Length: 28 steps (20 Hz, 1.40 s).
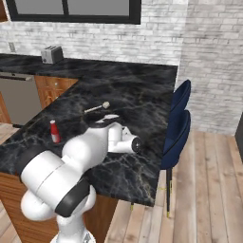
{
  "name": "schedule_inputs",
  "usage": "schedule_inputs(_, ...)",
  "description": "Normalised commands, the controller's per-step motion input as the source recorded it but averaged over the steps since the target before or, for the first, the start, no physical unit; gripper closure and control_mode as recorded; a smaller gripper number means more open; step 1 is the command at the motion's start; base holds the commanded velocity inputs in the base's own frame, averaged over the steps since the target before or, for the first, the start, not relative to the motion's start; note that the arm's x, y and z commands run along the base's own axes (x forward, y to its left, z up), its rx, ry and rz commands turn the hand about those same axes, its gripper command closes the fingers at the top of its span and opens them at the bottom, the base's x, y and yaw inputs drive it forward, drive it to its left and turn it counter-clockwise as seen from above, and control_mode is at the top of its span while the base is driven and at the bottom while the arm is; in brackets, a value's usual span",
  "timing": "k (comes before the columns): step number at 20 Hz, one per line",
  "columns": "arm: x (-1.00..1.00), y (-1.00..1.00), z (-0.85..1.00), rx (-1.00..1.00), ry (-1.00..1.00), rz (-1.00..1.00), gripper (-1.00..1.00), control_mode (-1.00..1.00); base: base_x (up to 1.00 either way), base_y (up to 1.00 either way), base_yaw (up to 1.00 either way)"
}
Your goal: Move the mayonnaise and mustard from the cabinet to the dining counter.
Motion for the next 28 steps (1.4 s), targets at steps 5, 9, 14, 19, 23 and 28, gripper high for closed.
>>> schedule_inputs(5, 0.04, 0.0, -0.26, 0.0, 0.0, 0.03, 1.0, -1.0, 0.0, 0.0, 0.0)
schedule_inputs(9, 0.04, 0.0, -0.24, 0.0, 0.0, 0.02, 1.0, -1.0, 0.0, 0.0, 0.0)
schedule_inputs(14, 0.01, 0.0, -0.2, 0.0, 0.0, 0.01, -1.0, -1.0, 0.0, 0.0, 0.0)
schedule_inputs(19, -0.04, -0.16, 0.22, 0.0, 0.0, 0.0, -1.0, -1.0, 0.0, 0.0, 0.0)
schedule_inputs(23, -0.2, -0.35, 0.78, -0.07, 0.08, 0.0, -1.0, -1.0, 0.0, 0.0, 0.0)
schedule_inputs(28, -0.32, -0.08, 0.91, -0.13, 0.12, 0.0, -1.0, -1.0, 0.0, 0.0, 0.0)
